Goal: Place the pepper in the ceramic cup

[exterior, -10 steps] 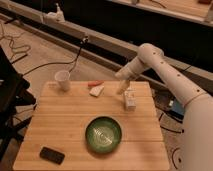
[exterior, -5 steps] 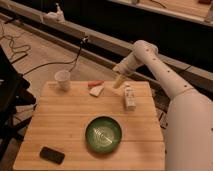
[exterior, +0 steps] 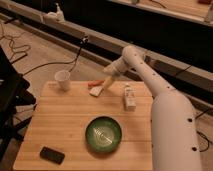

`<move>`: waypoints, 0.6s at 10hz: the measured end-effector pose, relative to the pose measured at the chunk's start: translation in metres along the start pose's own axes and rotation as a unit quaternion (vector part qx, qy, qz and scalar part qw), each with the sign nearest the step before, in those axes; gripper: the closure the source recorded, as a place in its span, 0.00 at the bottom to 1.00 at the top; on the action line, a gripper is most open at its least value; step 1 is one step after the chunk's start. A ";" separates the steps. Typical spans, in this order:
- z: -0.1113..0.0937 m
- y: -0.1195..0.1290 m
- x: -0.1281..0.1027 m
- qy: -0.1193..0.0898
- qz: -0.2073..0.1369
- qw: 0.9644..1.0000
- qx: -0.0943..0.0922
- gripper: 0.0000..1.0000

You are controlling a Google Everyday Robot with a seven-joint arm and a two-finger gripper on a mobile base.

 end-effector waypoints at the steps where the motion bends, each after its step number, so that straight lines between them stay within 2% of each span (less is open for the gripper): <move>1: 0.014 0.003 -0.004 -0.012 0.000 1.000 -0.007 0.20; 2: 0.024 0.008 -0.007 -0.019 -0.001 1.000 -0.017 0.20; 6: 0.023 0.007 -0.007 -0.019 -0.001 1.000 -0.016 0.20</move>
